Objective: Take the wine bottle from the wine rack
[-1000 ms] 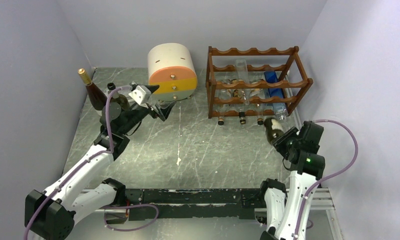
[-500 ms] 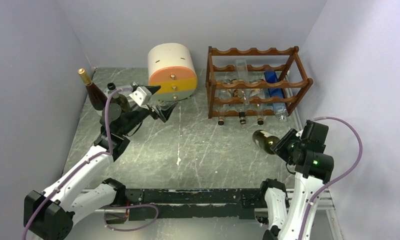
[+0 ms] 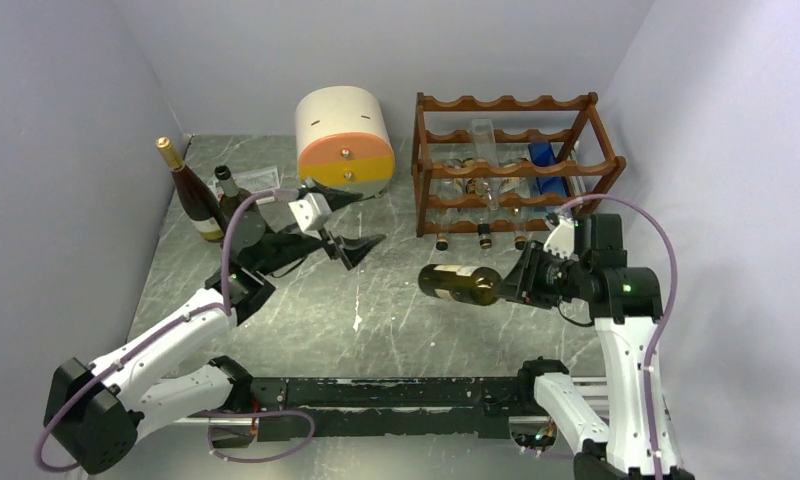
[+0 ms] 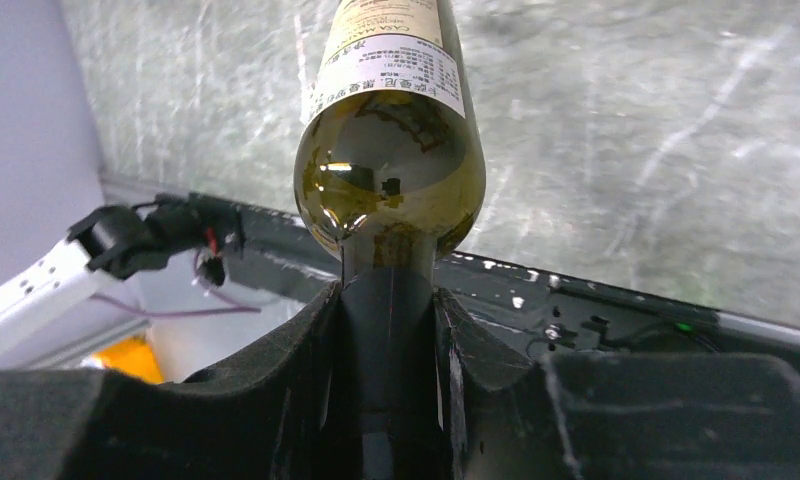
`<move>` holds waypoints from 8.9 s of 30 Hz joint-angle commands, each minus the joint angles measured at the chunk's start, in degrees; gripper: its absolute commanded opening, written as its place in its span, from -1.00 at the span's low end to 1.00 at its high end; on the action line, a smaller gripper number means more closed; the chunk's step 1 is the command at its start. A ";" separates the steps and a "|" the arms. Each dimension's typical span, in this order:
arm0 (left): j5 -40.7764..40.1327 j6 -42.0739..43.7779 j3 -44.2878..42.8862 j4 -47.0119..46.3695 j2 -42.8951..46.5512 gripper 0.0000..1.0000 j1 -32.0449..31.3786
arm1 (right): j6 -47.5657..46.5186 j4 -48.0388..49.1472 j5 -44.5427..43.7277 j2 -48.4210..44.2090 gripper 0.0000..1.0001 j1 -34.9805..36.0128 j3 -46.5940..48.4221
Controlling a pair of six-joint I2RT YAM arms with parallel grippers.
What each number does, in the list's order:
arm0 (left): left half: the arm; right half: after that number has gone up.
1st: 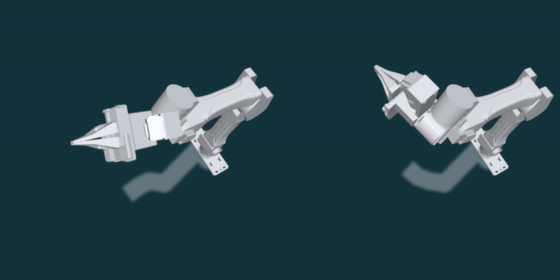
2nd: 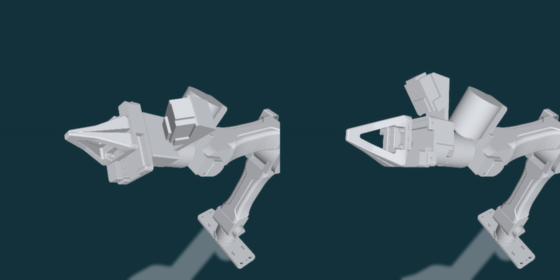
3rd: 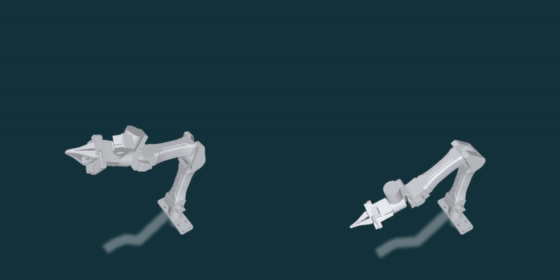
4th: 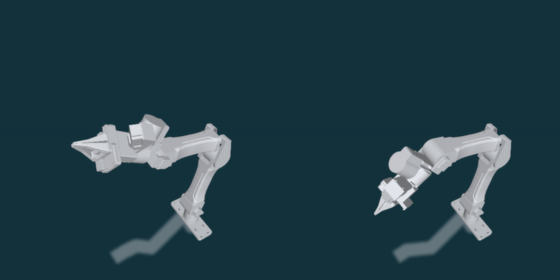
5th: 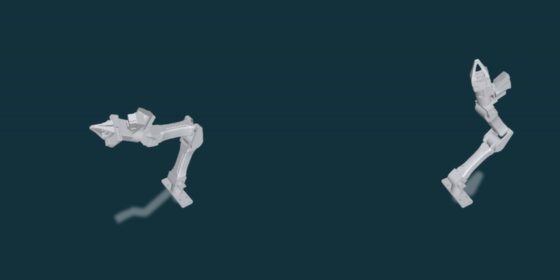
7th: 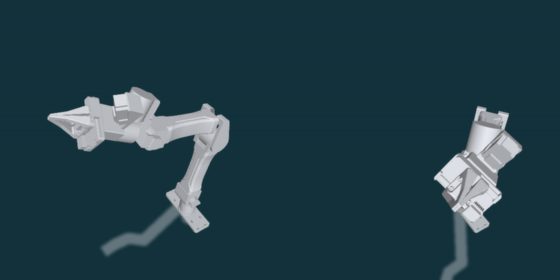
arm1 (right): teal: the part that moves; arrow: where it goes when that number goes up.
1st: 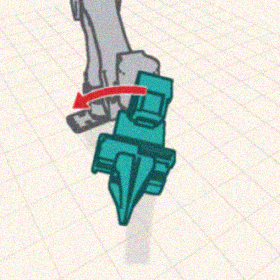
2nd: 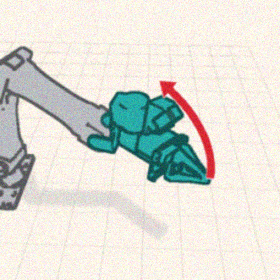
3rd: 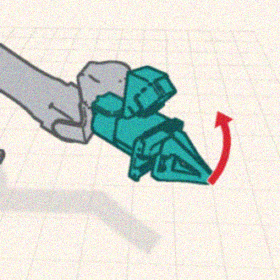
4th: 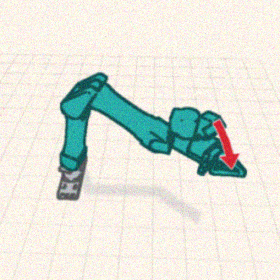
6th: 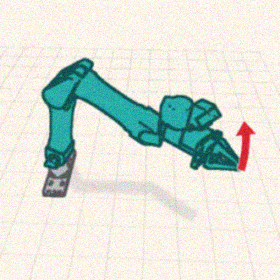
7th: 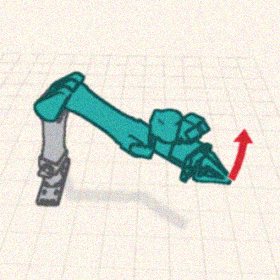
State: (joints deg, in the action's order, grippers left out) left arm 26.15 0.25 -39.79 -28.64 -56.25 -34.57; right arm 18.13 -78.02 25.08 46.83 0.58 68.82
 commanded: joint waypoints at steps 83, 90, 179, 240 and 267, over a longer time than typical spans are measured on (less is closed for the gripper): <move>-26.15 -3.01 2.90 -2.51 -7.22 -0.86 14.26 | 15.58 36.62 -37.34 -2.57 1.00 44.16 0.93; -22.62 -6.74 6.25 -10.29 -9.35 -0.86 19.34 | 15.53 36.17 -37.34 -3.06 1.00 44.17 0.21; -1.97 1.94 -1.96 3.74 4.38 0.99 7.31 | 26.11 108.15 1.98 23.68 0.53 -7.29 -42.10; -12.28 10.82 -1.38 8.12 1.53 0.96 -5.68 | 31.77 124.60 8.82 38.81 -1.00 -8.88 -39.72; -12.43 9.89 2.25 1.71 0.30 0.97 -7.08 | 24.39 85.91 3.50 3.62 -1.00 -9.46 -45.59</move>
State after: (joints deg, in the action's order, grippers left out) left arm 14.02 10.70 -38.09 -23.38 -55.59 -40.86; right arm 45.54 20.14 30.41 55.92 -8.67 21.21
